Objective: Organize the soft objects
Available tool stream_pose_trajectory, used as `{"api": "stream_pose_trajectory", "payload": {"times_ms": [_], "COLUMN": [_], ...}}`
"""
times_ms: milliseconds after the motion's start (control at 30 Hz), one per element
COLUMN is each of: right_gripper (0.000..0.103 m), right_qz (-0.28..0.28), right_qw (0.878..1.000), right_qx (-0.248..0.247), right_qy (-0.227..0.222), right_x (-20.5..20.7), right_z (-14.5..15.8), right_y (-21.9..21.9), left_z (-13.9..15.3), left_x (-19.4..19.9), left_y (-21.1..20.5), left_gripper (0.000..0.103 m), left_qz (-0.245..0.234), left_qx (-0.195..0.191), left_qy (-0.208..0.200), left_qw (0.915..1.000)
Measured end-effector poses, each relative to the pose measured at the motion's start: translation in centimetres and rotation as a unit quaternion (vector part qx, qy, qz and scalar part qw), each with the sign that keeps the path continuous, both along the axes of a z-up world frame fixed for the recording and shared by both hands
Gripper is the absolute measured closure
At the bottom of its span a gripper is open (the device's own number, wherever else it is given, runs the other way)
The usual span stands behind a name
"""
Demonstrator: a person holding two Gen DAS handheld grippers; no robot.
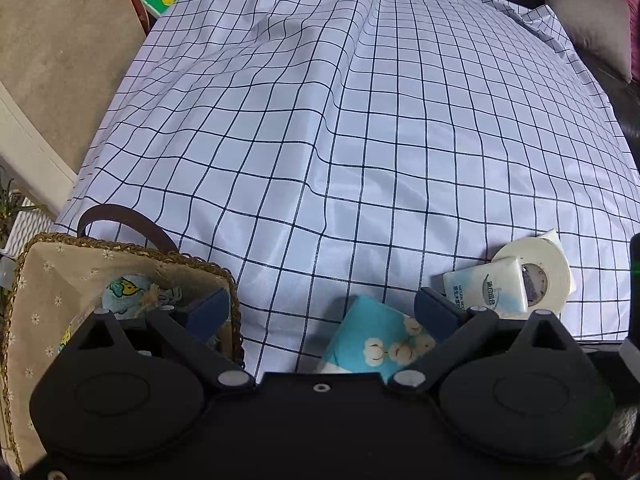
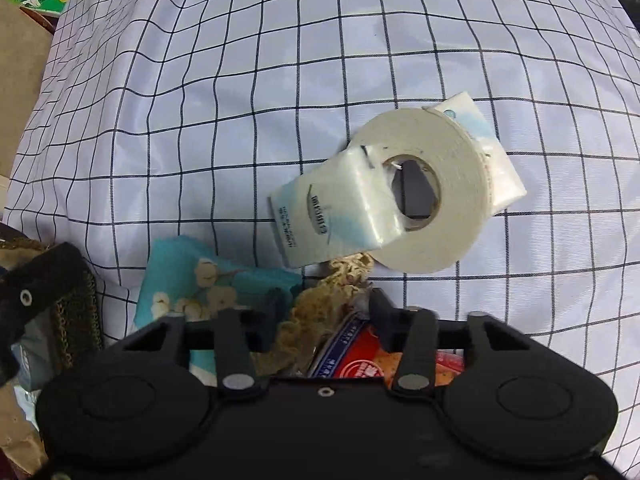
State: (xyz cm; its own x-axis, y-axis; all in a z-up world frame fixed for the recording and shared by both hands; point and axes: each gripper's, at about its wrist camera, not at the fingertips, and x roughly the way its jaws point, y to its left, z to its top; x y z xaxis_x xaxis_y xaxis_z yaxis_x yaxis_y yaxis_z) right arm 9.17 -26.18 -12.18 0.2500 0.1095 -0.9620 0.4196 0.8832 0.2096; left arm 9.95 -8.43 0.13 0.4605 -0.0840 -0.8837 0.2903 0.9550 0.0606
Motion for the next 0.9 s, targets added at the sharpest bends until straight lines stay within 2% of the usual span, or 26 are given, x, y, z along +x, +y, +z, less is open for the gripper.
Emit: {"api": "stream_pose_trajectory", "payload": {"times_ms": [267, 433, 500, 767, 900], "right_gripper": [0.078, 0.080, 0.099, 0.101, 0.102], "right_qz": [0.005, 0.007, 0.008, 0.000, 0.001], "right_qw": [1.000, 1.000, 1.000, 0.999, 0.998], "right_qx": [-0.007, 0.003, 0.011, 0.020, 0.007], "right_qy": [-0.013, -0.022, -0.027, -0.037, -0.059], "right_x": [-0.5, -1.0, -1.6, -2.7, -3.2], "right_z": [0.9, 2.2, 3.2, 4.2, 5.8], "right_y": [0.0, -0.3, -0.8, -1.7, -1.7], "left_z": [-0.1, -0.4, -0.4, -0.4, -0.5], "left_x": [-0.1, -0.1, -0.1, -0.3, -0.4], "left_y": [-0.2, -0.5, -0.6, -1.5, -1.8], "left_gripper": [0.006, 0.006, 0.006, 0.006, 0.006], "left_qz": [-0.002, -0.002, -0.003, -0.006, -0.007], "left_qx": [0.001, 0.005, 0.004, 0.006, 0.009], "left_qy": [0.002, 0.004, 0.006, 0.009, 0.010], "left_qw": [1.0000, 1.0000, 1.0000, 0.9999, 0.9999]}}
